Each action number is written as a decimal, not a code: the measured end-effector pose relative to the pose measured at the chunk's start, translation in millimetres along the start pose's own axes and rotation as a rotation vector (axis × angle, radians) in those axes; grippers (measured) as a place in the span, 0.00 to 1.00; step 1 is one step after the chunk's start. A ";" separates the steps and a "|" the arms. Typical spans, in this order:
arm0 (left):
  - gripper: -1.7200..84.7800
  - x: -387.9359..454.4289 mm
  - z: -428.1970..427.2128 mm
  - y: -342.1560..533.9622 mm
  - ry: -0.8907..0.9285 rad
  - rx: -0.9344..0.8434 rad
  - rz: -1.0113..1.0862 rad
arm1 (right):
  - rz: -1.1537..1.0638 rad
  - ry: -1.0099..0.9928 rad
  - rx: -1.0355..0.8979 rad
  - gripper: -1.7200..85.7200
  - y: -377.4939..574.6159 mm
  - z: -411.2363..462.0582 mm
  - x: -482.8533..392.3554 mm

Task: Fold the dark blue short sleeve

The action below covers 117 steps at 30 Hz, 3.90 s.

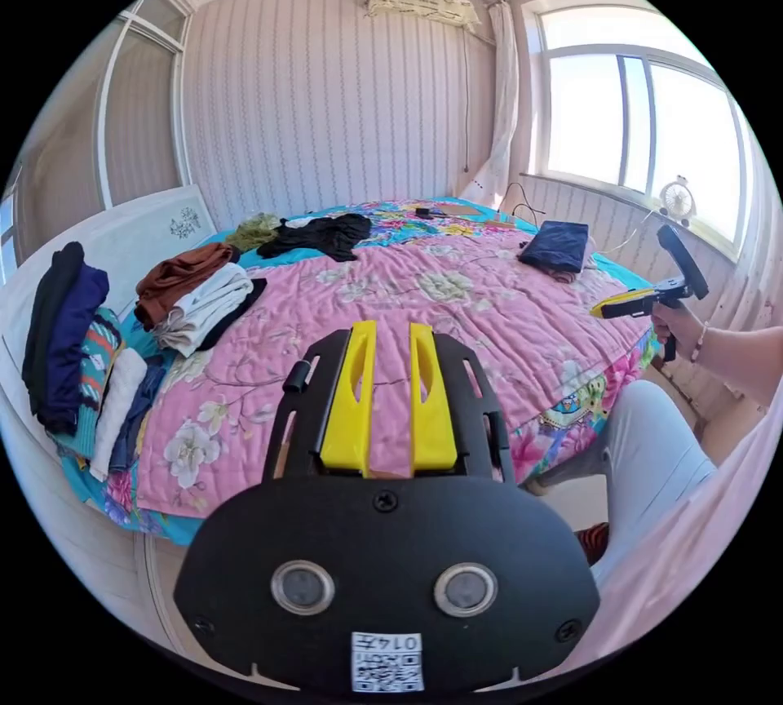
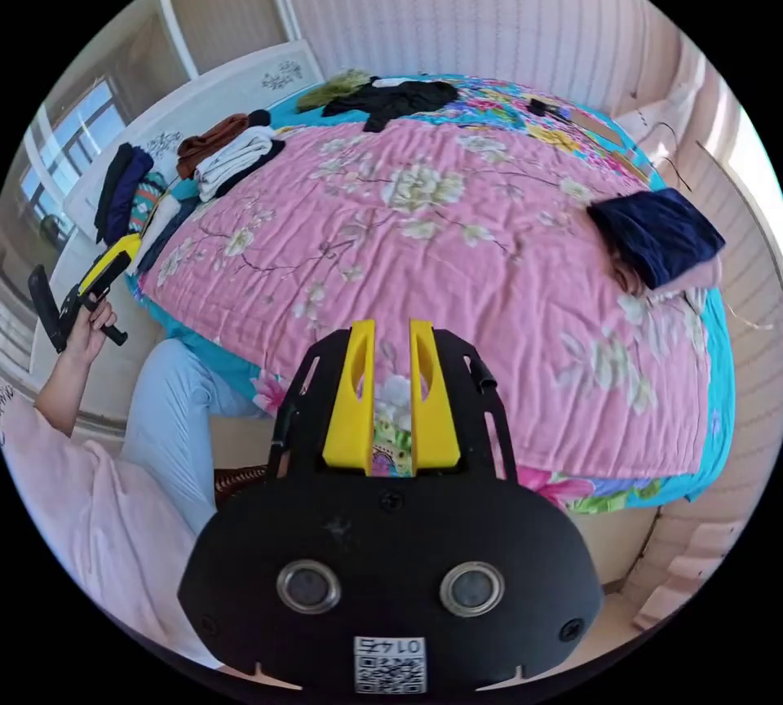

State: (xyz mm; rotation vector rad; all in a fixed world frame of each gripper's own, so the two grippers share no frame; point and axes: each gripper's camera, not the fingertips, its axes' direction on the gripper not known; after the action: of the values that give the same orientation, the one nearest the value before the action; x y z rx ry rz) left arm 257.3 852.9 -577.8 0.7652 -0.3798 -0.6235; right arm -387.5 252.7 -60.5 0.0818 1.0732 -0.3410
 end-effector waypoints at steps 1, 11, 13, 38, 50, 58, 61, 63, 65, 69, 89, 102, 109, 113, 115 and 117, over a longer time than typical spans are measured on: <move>0.10 18.6 3.3 -5.3 0.009 0.008 0.006 | 0.042 0.018 0.031 0.11 25.7 -9.6 19.6; 0.14 152.8 74.4 -51.3 0.072 0.020 0.116 | 0.121 0.024 0.146 0.17 120.0 0.6 122.7; 0.16 174.3 95.8 -59.0 0.097 0.009 0.137 | 0.117 0.029 0.178 0.17 127.6 7.1 146.5; 0.15 489.4 607.1 -213.9 0.422 -0.251 0.225 | 0.452 0.171 0.383 0.11 209.3 97.2 411.8; 0.02 500.9 580.1 -223.1 0.491 -0.298 0.263 | 0.455 0.106 0.409 0.09 247.9 101.7 450.0; 0.01 405.2 358.6 -176.3 0.747 -0.098 0.372 | 0.276 -0.110 0.401 0.04 303.8 -17.1 345.1; 0.01 376.9 290.4 -108.7 0.794 -0.173 0.382 | 0.223 -0.223 0.231 0.04 355.7 -18.4 287.2; 0.01 371.1 272.4 -60.1 0.707 -0.254 0.367 | 0.251 -0.278 0.050 0.04 388.6 4.0 263.2; 0.01 364.9 260.5 -10.7 0.634 -0.343 0.287 | 0.281 -0.323 -0.044 0.05 418.1 16.1 243.5; 0.01 363.8 242.5 7.9 0.706 -0.302 0.201 | 0.216 -0.326 -0.073 0.13 429.9 2.8 198.4; 0.01 380.2 221.5 -36.6 0.715 -0.233 0.300 | 0.498 -0.237 0.374 0.03 502.8 -83.8 285.7; 0.11 353.0 390.1 -63.4 0.481 -0.566 0.047 | 0.643 -0.327 0.313 0.01 562.1 -109.5 348.4; 0.07 353.3 402.9 -74.9 0.500 -0.637 0.134 | 0.648 -0.339 0.291 0.01 553.5 -112.4 354.4; 0.04 297.4 354.6 -87.0 0.679 -0.522 0.062 | 0.617 -0.295 0.312 0.01 541.4 -128.9 355.0; 0.03 266.5 318.0 -90.4 0.722 -0.445 0.085 | 0.600 -0.266 0.335 0.01 532.2 -141.2 355.1; 0.03 233.2 275.2 -91.9 0.730 -0.382 0.104 | 0.579 -0.269 0.353 0.01 521.3 -149.8 354.5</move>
State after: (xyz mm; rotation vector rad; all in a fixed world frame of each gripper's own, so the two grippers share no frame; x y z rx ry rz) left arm 253.0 507.3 -439.5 0.5519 0.3617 -0.2707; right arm -198.8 696.9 -492.9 0.6314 0.6743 -0.0095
